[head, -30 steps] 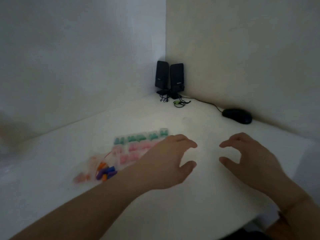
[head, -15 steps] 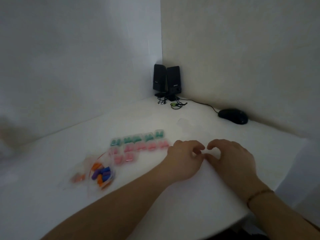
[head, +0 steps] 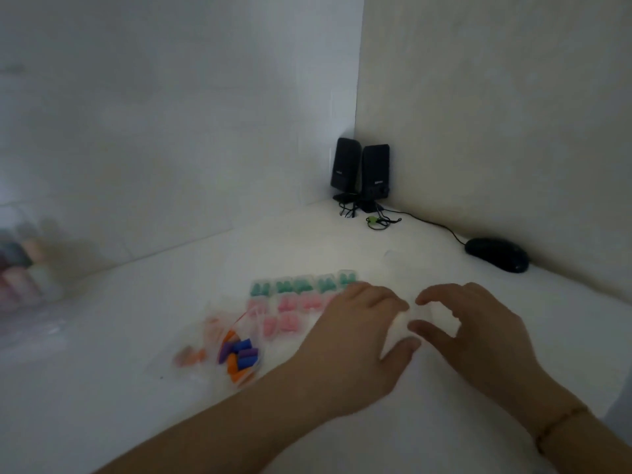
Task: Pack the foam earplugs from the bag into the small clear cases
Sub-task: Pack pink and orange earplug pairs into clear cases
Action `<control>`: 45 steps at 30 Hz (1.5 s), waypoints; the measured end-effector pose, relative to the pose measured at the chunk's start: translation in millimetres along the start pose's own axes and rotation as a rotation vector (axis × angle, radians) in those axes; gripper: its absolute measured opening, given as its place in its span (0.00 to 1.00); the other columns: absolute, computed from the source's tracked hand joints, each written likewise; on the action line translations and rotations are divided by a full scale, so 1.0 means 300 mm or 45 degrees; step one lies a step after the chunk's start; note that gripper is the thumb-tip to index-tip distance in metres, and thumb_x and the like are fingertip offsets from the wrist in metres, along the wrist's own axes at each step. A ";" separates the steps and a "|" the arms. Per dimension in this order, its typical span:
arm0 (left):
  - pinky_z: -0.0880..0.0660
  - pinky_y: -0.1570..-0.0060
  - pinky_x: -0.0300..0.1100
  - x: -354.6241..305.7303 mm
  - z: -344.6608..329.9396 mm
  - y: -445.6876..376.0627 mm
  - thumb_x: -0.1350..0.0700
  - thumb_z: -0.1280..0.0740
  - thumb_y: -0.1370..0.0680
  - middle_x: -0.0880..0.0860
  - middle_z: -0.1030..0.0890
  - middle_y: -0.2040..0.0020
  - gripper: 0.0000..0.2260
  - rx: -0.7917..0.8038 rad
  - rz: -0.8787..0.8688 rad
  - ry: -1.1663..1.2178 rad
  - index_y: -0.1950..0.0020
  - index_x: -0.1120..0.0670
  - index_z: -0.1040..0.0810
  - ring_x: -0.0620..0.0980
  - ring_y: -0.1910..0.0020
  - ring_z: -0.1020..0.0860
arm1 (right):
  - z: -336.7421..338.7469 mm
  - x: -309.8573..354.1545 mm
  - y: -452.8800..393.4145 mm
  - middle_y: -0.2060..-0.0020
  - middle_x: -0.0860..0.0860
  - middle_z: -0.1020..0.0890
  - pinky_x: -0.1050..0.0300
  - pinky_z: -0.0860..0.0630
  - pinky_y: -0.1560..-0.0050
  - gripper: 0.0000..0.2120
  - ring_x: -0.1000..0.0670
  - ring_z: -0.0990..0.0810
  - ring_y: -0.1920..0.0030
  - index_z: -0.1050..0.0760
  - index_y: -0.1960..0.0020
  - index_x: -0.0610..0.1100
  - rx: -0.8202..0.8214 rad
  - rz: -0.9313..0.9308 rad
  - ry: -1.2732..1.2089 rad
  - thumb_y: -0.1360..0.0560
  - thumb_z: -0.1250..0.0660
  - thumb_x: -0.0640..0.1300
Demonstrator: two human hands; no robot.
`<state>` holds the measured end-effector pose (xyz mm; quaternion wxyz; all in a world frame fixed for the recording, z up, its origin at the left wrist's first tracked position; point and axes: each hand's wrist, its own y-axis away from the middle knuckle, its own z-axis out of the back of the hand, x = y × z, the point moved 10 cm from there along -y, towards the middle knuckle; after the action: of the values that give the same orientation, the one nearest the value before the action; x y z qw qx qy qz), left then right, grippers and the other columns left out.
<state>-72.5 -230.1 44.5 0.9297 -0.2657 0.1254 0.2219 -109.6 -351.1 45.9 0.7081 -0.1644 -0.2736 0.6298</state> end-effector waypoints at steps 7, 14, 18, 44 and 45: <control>0.21 0.56 0.41 0.275 0.197 0.086 0.46 0.40 0.20 0.57 0.15 0.53 0.19 0.054 0.523 1.314 0.41 0.58 0.20 0.52 0.54 0.17 | 0.081 0.392 -0.174 0.50 0.56 0.21 0.68 0.31 0.51 0.20 0.56 0.25 0.50 0.21 0.45 0.48 -0.247 0.482 -0.523 0.30 0.32 0.59; 0.19 0.53 0.45 0.440 0.256 0.171 0.54 0.35 0.23 0.64 0.17 0.48 0.15 -0.270 0.563 1.798 0.42 0.61 0.19 0.56 0.52 0.17 | -0.086 0.530 -0.264 0.52 0.56 0.22 0.68 0.29 0.55 0.26 0.58 0.26 0.54 0.21 0.41 0.47 -0.185 0.394 -0.671 0.32 0.33 0.63; 0.19 0.57 0.42 0.466 0.247 0.173 0.49 0.34 0.25 0.63 0.17 0.52 0.19 -0.275 0.588 1.880 0.44 0.63 0.19 0.52 0.60 0.17 | -0.096 0.520 -0.244 0.53 0.60 0.21 0.73 0.32 0.54 0.21 0.62 0.26 0.54 0.22 0.39 0.46 -0.117 0.431 -0.825 0.28 0.34 0.56; 0.19 0.59 0.39 0.426 0.190 0.188 0.47 0.18 0.40 0.60 0.15 0.54 0.23 -0.206 0.582 2.137 0.51 0.59 0.15 0.50 0.58 0.15 | -0.085 0.520 -0.199 0.47 0.60 0.19 0.75 0.32 0.54 0.20 0.65 0.21 0.51 0.19 0.56 0.47 -0.091 0.442 -0.772 0.22 0.42 0.59; 0.19 0.59 0.39 0.427 0.196 0.186 0.48 0.19 0.39 0.60 0.15 0.54 0.23 -0.226 0.565 2.140 0.50 0.60 0.16 0.51 0.57 0.15 | -0.125 0.529 -0.192 0.51 0.64 0.18 0.74 0.32 0.53 0.16 0.67 0.21 0.54 0.18 0.58 0.52 0.107 0.454 -0.732 0.26 0.38 0.61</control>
<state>18.9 -111.1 23.8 0.4404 -0.3822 0.8007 0.1371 -32.1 -199.8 77.7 0.4867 0.0039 -0.4029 0.7751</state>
